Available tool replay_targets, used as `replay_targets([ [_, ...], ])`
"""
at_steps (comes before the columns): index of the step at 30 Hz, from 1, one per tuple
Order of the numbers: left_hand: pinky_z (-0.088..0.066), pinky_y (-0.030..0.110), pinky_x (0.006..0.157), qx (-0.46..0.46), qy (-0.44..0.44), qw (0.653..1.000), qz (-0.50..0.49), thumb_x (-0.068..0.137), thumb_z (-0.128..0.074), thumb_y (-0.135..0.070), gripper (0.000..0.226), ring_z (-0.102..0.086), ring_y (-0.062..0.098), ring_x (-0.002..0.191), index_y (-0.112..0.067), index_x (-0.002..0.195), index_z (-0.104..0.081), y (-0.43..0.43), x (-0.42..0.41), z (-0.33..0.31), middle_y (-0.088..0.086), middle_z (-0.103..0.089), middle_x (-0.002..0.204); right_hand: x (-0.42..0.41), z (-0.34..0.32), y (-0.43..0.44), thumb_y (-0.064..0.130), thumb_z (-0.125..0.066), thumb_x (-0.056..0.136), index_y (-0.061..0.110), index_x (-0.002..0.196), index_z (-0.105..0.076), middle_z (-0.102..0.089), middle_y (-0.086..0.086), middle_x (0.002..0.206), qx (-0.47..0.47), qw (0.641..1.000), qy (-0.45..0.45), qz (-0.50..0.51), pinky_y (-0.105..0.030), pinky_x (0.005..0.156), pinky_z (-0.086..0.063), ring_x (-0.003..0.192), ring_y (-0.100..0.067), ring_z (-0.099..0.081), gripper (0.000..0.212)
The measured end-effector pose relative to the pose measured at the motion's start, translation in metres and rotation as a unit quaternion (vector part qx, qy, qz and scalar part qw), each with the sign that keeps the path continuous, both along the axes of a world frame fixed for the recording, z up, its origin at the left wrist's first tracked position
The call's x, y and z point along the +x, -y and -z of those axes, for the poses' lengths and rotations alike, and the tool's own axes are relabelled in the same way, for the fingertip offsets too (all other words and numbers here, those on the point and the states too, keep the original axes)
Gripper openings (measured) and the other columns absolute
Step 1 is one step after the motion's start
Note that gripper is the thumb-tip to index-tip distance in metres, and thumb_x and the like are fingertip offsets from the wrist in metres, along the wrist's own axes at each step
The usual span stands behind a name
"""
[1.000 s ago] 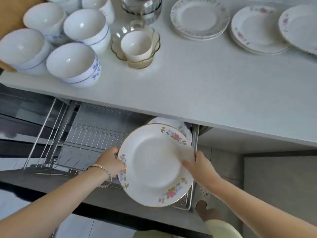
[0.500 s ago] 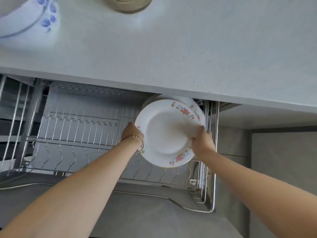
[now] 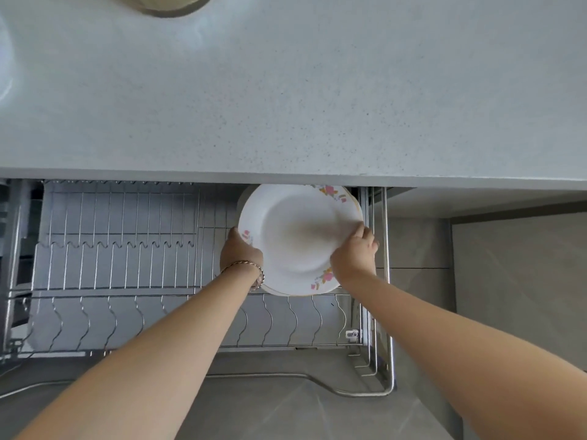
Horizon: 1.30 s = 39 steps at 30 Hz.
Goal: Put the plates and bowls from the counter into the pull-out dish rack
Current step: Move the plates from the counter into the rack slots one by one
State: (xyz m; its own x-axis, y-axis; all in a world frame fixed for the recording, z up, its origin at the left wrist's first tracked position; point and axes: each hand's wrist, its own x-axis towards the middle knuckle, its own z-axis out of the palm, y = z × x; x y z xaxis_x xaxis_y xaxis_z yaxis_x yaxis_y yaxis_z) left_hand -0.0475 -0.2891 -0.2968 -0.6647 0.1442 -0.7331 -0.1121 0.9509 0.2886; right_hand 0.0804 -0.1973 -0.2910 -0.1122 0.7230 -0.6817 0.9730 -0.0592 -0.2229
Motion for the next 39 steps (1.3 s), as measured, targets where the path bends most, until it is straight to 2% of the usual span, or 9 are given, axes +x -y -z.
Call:
replay_targets([
  [5,-0.052,0.049,0.088,0.078,0.102,0.980,-0.153,0.084,-0.036,0.012,0.064,-0.060,0.029,0.087,-0.021,0.139,-0.034,0.003,0.003,0.005,0.003,-0.052,0.133,-0.003,-0.003,-0.003,-0.009,-0.036,0.084,0.003,0.150,0.001,-0.007,-0.009,0.158,-0.043,0.996,-0.036,0.076,-0.032,0.116,-0.020,0.146,-0.028,-0.008,0.077],
  [9,-0.053,0.045,0.079,0.084,0.141,0.968,-0.190,0.084,-0.043,0.013,0.066,-0.059,0.030,0.095,-0.021,0.139,-0.034,0.006,0.002,0.002,0.002,-0.050,0.133,-0.001,-0.009,-0.006,-0.007,-0.039,0.084,0.001,0.150,-0.005,-0.014,-0.012,0.156,-0.055,0.994,-0.042,0.081,-0.032,0.116,-0.020,0.144,-0.028,-0.017,0.074],
  [12,-0.049,0.032,0.089,0.008,0.113,0.990,-0.081,0.087,-0.048,0.002,0.047,-0.056,0.031,0.116,-0.007,0.133,-0.041,0.010,0.007,-0.018,0.009,-0.054,0.131,0.010,-0.026,-0.007,-0.002,-0.044,0.085,0.000,0.144,-0.024,-0.032,-0.017,0.146,-0.092,0.996,-0.009,0.018,-0.036,0.111,-0.034,0.132,-0.032,-0.037,0.062],
  [17,-0.046,0.029,0.093,-0.031,0.103,0.978,0.179,0.090,-0.044,-0.009,0.054,-0.053,0.028,0.118,-0.010,0.143,-0.033,-0.012,0.029,-0.085,0.012,-0.046,0.141,0.047,-0.079,-0.018,0.011,-0.042,0.091,0.012,0.132,-0.051,-0.055,-0.007,0.133,-0.165,0.981,-0.064,-0.073,-0.021,0.070,-0.048,0.096,-0.022,-0.060,0.042],
  [20,-0.043,0.026,0.076,0.043,0.189,0.968,0.159,0.086,-0.049,-0.005,0.027,-0.060,0.027,0.099,-0.017,0.106,-0.063,-0.045,0.054,-0.135,0.011,-0.062,0.114,0.079,-0.120,-0.038,0.014,-0.047,0.091,0.011,0.127,-0.056,-0.060,-0.007,0.128,-0.169,0.980,-0.089,-0.062,-0.021,0.083,-0.044,0.112,-0.022,-0.059,0.038],
  [23,-0.039,0.028,0.065,0.072,0.162,0.963,0.205,0.082,-0.044,-0.002,0.032,-0.050,0.021,0.075,-0.025,0.061,-0.048,-0.087,0.089,-0.178,0.010,-0.054,0.081,0.118,-0.159,-0.072,0.012,-0.049,0.088,0.008,0.121,-0.061,-0.066,-0.009,0.119,-0.149,0.981,-0.114,-0.040,-0.027,0.090,-0.047,0.113,-0.024,-0.061,0.035],
  [30,-0.055,0.038,0.086,0.098,0.110,0.936,0.319,0.080,-0.043,-0.011,0.024,-0.067,0.028,0.084,-0.021,0.059,-0.048,-0.211,0.204,-0.226,0.011,-0.066,0.083,0.229,-0.231,-0.205,0.012,-0.051,0.086,0.012,0.112,-0.064,-0.061,-0.002,0.094,-0.051,0.985,-0.163,-0.027,-0.020,0.080,-0.045,0.092,-0.015,-0.057,0.029],
  [33,-0.052,0.024,0.064,0.116,0.122,0.932,0.320,0.084,-0.044,-0.013,0.023,-0.070,0.029,0.093,-0.023,0.065,-0.051,-0.276,0.263,-0.243,0.007,-0.067,0.084,0.284,-0.251,-0.279,0.013,-0.050,0.089,0.013,0.115,-0.064,-0.065,-0.007,0.102,-0.002,0.989,-0.149,-0.021,-0.017,0.064,-0.042,0.086,-0.014,-0.054,0.030],
  [39,-0.039,0.018,0.051,0.170,0.123,0.936,0.283,0.089,-0.042,-0.005,0.029,-0.060,0.021,0.074,-0.022,0.068,-0.050,-0.397,0.358,-0.270,-0.003,-0.057,0.064,0.392,-0.267,-0.408,0.013,-0.050,0.087,0.011,0.122,-0.060,-0.063,-0.011,0.121,0.072,0.991,-0.103,0.040,-0.025,0.091,-0.044,0.112,-0.027,-0.058,0.036],
])
